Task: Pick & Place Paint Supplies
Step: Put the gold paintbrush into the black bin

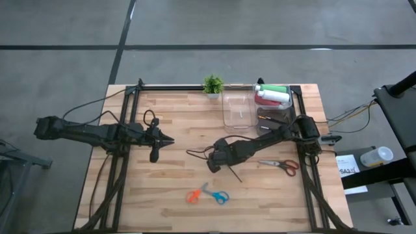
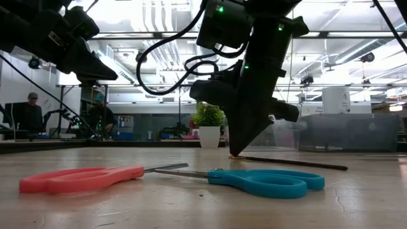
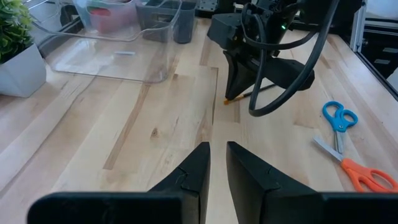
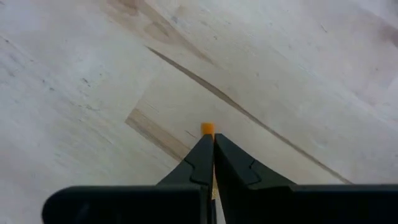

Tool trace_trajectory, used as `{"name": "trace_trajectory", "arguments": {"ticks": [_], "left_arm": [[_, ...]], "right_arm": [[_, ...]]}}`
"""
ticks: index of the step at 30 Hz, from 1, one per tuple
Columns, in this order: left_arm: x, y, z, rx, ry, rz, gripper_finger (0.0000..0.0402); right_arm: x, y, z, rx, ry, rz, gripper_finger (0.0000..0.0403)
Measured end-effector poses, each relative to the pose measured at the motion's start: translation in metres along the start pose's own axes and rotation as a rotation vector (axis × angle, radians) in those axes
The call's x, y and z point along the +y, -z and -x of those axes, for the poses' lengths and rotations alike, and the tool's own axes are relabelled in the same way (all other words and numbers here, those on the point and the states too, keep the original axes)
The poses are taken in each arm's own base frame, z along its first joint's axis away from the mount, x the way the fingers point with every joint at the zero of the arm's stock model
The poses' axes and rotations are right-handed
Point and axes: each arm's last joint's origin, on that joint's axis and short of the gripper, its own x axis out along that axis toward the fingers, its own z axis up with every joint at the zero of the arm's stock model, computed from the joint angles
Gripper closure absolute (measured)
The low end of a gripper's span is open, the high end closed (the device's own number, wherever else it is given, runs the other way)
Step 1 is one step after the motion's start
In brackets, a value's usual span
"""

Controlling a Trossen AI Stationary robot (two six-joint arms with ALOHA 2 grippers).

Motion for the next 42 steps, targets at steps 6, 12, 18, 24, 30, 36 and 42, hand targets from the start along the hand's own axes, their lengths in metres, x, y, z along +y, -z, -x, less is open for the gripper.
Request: {"name": "trace_trajectory", "arguments": {"ticks": [6, 12, 18, 24, 30, 36, 42], "left_arm": [[0.000, 0.000, 0.000, 0.000, 0.000, 0.000, 0.0340], [0.000, 0.000, 0.000, 0.000, 0.000, 0.000, 0.0340], [0.000, 0.000, 0.000, 0.000, 0.000, 0.000, 0.0340], [0.000, 0.000, 0.000, 0.000, 0.001, 0.000, 0.0340], [0.000, 0.000, 0.000, 0.000, 0.000, 0.000, 0.0340], [0.000, 0.000, 0.000, 0.000, 0.000, 0.000, 0.0340], [0.000, 0.000, 0.000, 0.000, 0.000, 0.000, 0.0340]], "right_arm": [[0.001, -0.002, 0.002, -0.017, -0.001, 0.013, 0.0395], [0.001, -0.002, 0.002, -0.020, 0.001, 0.022, 0.0394], [-0.001, -0.004, 0.010, -0.033, 0.021, 0.040, 0.0394], [-0.001, -0.005, 0.013, -0.042, 0.018, 0.039, 0.0394], [-0.004, -0.002, 0.011, -0.027, 0.026, -0.018, 0.0393], [0.000, -0.001, 0.011, -0.027, -0.016, 0.004, 0.0352], [0.001, 0.000, 0.011, -0.008, -0.031, 0.028, 0.0297]]}}
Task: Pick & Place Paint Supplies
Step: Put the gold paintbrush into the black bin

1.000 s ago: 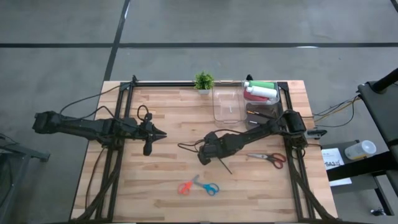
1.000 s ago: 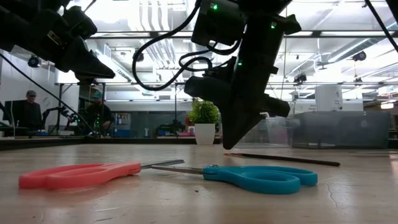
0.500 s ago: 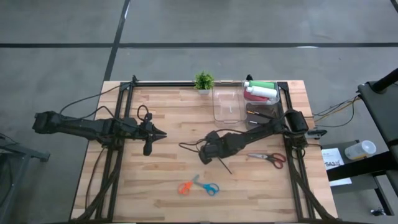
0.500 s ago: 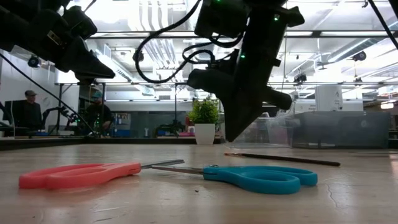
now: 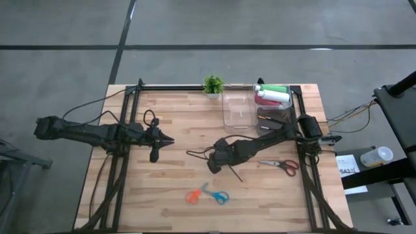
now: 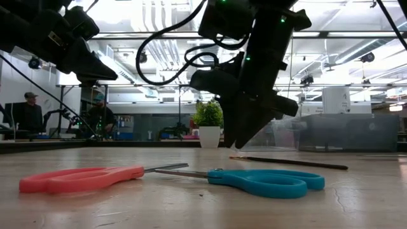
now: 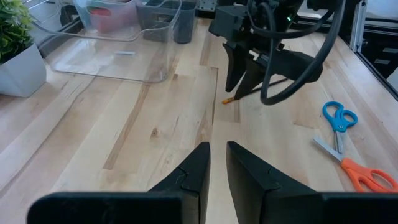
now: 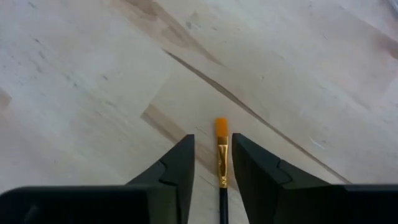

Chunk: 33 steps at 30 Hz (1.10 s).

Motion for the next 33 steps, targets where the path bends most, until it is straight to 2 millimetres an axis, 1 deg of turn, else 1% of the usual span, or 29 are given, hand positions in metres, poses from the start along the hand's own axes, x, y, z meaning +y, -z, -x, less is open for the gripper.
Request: {"name": "trace_trajectory", "arguments": {"ticks": [9, 16, 25, 28, 33], "left_arm": [[0.000, 0.000, 0.000, 0.000, 0.000, 0.000, 0.0340], [0.000, 0.000, 0.000, 0.001, 0.000, 0.000, 0.0340], [0.000, 0.001, 0.000, 0.008, -0.001, -0.001, 0.0340], [0.000, 0.001, 0.000, 0.008, -0.001, -0.001, 0.0340], [0.000, 0.001, 0.000, 0.008, -0.001, 0.000, 0.0340]], "right_arm": [[-0.002, 0.003, -0.003, 0.003, 0.005, 0.015, 0.0290], [-0.004, 0.008, -0.014, 0.015, 0.020, 0.028, 0.0290], [-0.004, 0.010, -0.020, 0.031, 0.033, 0.053, 0.0291], [-0.004, 0.010, -0.020, 0.035, 0.040, 0.055, 0.0307], [-0.006, 0.011, -0.020, 0.042, 0.057, 0.055, 0.0357]]}}
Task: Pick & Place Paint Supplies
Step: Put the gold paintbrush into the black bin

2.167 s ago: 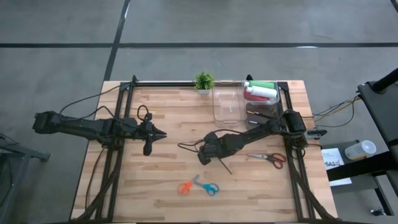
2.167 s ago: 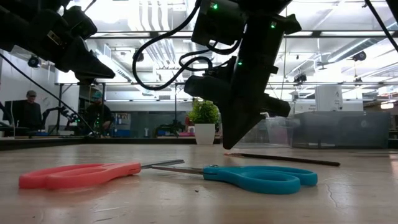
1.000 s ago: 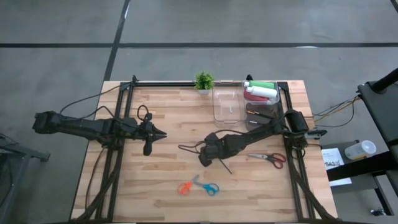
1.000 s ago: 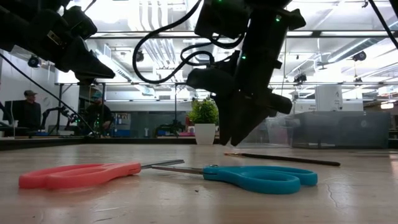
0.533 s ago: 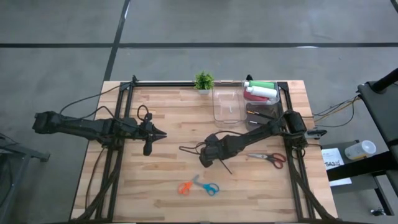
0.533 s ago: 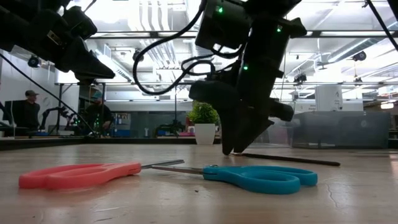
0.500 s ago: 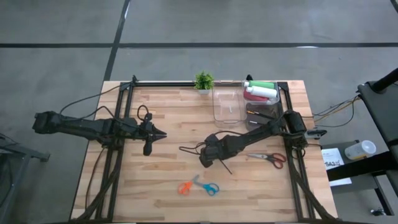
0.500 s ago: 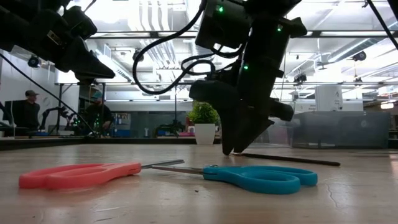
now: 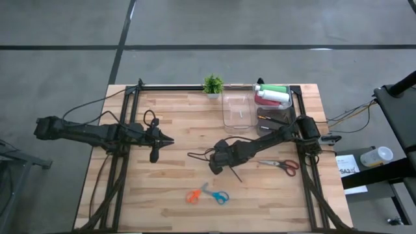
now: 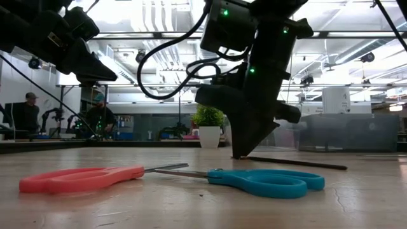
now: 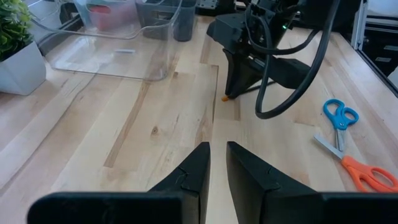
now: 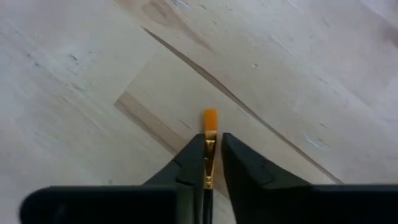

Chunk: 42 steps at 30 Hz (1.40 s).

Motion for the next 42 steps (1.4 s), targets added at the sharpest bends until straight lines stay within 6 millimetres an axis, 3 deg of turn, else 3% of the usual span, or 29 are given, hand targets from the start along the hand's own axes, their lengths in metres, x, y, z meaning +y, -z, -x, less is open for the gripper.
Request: {"name": "trace_trajectory", "arguments": {"ticks": [7, 31, 42], "left_arm": [[0.0000, 0.0000, 0.0000, 0.000, 0.000, 0.000, 0.0340], [0.0000, 0.0000, 0.0000, 0.000, 0.000, 0.000, 0.0340], [0.0000, 0.0000, 0.0000, 0.000, 0.000, 0.000, 0.0340]], "right_arm": [[-0.0013, 0.0005, -0.0008, 0.001, 0.013, 0.003, 0.0389], [-0.0032, -0.0027, -0.0024, -0.040, 0.035, -0.020, 0.0392], [-0.0019, -0.0033, -0.0026, -0.023, 0.010, -0.034, 0.0324]]}}
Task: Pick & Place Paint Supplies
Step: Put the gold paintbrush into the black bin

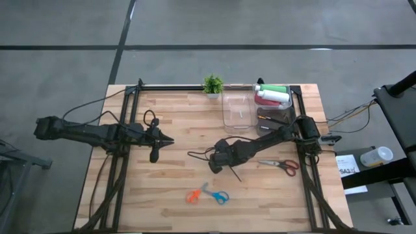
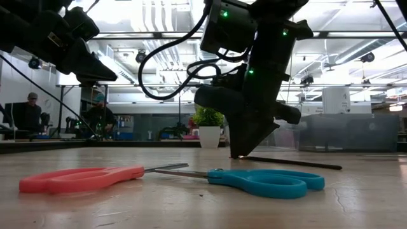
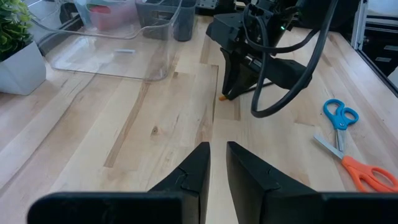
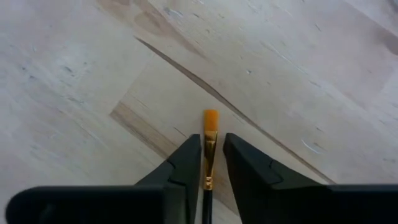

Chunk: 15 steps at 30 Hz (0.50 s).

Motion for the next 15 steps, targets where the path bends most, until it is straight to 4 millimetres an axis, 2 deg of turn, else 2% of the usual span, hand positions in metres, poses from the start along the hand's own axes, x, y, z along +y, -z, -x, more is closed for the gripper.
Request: {"name": "trace_trajectory", "arguments": {"ticks": [11, 15], "left_arm": [[0.000, 0.000, 0.000, 0.000, 0.000, 0.000, 0.0340], [0.000, 0.000, 0.000, 0.001, 0.001, 0.000, 0.0340]], "right_arm": [[-0.001, -0.002, 0.009, 0.013, -0.026, 0.021, 0.0319], [-0.001, 0.004, 0.014, 0.060, -0.024, 0.052, 0.0319]]}}
